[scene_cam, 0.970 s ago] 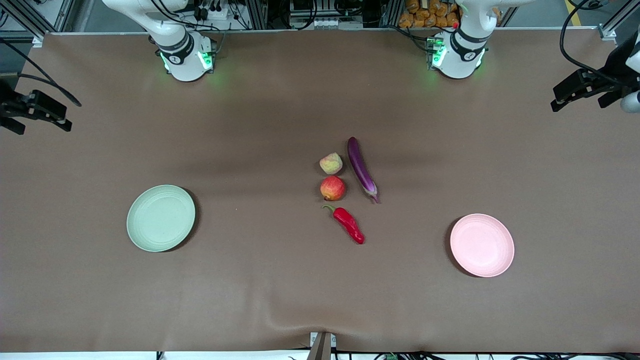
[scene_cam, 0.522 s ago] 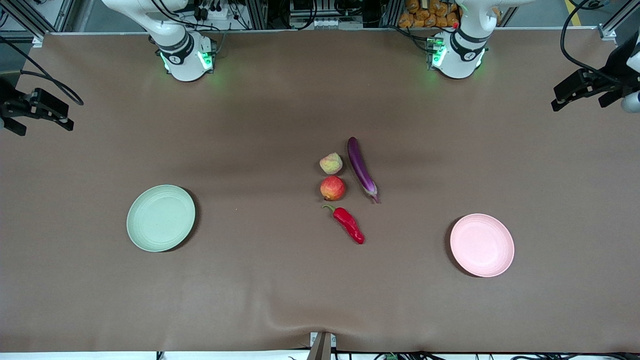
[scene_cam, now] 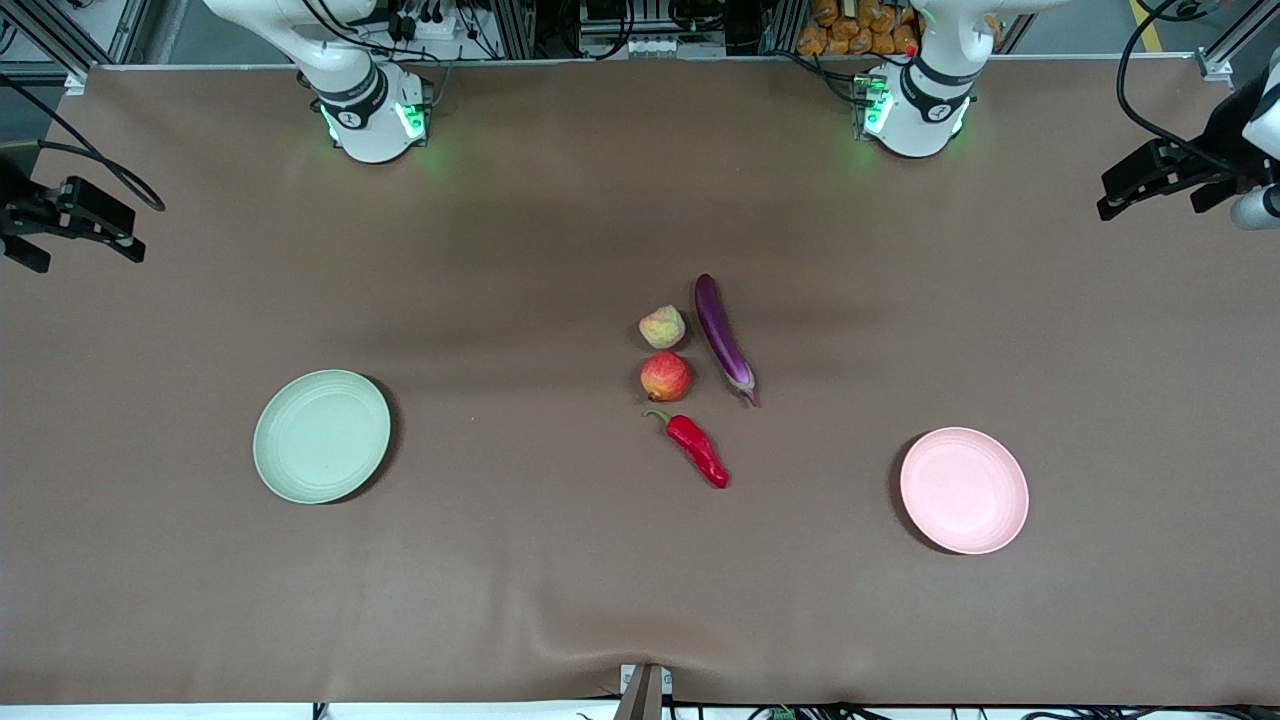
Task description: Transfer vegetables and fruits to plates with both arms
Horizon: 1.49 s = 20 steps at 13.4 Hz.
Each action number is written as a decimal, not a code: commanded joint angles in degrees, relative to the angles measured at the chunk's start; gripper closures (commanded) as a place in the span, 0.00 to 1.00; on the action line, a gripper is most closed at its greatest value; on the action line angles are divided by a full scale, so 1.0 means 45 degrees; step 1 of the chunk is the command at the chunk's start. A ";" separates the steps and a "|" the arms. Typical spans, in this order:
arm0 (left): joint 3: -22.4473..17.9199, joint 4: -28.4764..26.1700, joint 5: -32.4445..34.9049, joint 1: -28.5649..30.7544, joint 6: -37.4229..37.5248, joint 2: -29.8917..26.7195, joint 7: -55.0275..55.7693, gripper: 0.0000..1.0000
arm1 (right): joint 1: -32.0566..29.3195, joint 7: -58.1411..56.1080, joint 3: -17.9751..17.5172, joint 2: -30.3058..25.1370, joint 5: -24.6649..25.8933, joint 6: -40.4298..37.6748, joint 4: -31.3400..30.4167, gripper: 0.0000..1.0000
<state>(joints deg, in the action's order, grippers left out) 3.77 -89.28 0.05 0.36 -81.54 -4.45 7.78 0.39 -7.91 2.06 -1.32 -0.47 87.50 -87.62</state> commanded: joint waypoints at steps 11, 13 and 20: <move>0.0041 0.0094 -0.0049 0.0036 0.0250 0.0167 0.0418 0.00 | -0.0126 -0.0156 0.0070 -0.0332 -0.0072 -0.0030 -0.0275 0.00; 0.0119 0.0172 -0.0128 -0.0119 0.0114 0.0556 0.1039 0.00 | -0.0126 -0.0156 0.0070 -0.0332 -0.0072 -0.0030 -0.0275 0.00; 0.1701 0.0405 0.0047 -0.1131 -0.3611 0.3657 0.6717 0.00 | -0.0165 -0.0137 0.0070 -0.0332 -0.0150 -0.0088 -0.0294 0.00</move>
<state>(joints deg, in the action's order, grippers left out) 10.51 -89.59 0.02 -2.05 -94.54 6.89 30.72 0.35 -7.92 2.65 -1.32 -0.47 87.08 -87.66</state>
